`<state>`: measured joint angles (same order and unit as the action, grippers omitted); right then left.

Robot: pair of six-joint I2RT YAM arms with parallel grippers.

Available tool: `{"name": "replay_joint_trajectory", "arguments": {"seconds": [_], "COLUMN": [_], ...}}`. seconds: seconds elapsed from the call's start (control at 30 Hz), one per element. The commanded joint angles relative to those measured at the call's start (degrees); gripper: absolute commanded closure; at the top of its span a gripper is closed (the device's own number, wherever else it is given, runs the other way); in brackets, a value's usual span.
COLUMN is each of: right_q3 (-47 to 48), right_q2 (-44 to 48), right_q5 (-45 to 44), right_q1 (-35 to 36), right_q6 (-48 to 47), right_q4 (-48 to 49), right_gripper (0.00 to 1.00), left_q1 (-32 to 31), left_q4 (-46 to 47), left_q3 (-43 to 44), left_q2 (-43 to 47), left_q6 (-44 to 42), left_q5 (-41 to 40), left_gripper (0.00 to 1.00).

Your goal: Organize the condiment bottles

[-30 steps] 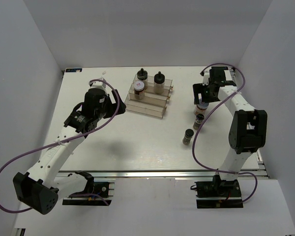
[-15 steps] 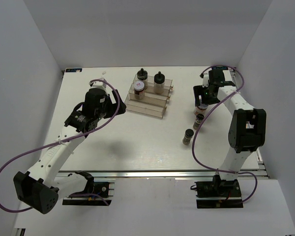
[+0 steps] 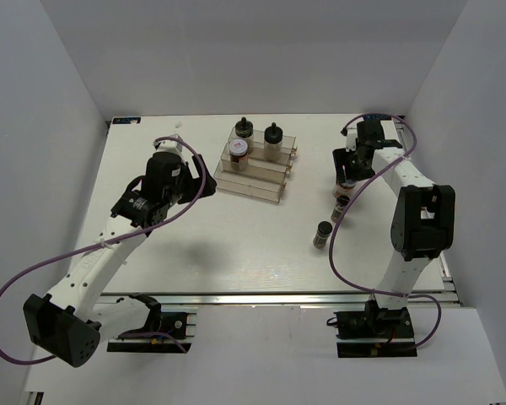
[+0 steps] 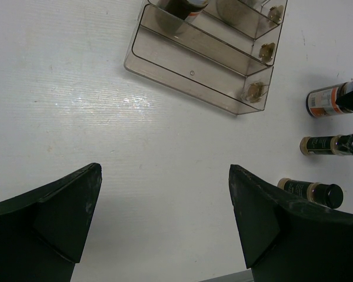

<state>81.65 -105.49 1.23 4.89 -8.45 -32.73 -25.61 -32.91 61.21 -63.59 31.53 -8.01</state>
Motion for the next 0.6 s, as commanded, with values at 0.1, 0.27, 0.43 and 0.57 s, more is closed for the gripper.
{"name": "replay_joint_trajectory", "arguments": {"seconds": [0.1,0.27,0.43,0.57], "right_q3": [0.4,3.2,11.6,17.6], "right_q2": [1.4,2.7,2.4,2.0], "right_q5": [0.3,5.5,11.5,16.1], "right_q1": [-0.3,-0.3,0.3,2.7], "right_q6": [-5.0,-9.0,-11.4,-12.4], "right_q4": [1.5,1.6,-0.8,-2.9], "right_gripper": [0.7,0.99,1.0,1.0], "left_q1": [0.1,0.1,0.1,0.1], "left_q4": [0.7,0.6,0.2,0.2], "left_q3": [0.1,0.2,0.1,-0.2], "left_q2": [0.3,0.4,0.7,1.0], "left_q6": [0.0,-0.2,-0.2,-0.2], "left_q5": [0.4,0.5,0.5,0.5], "left_gripper": [0.02,0.02,0.02,0.02]}}
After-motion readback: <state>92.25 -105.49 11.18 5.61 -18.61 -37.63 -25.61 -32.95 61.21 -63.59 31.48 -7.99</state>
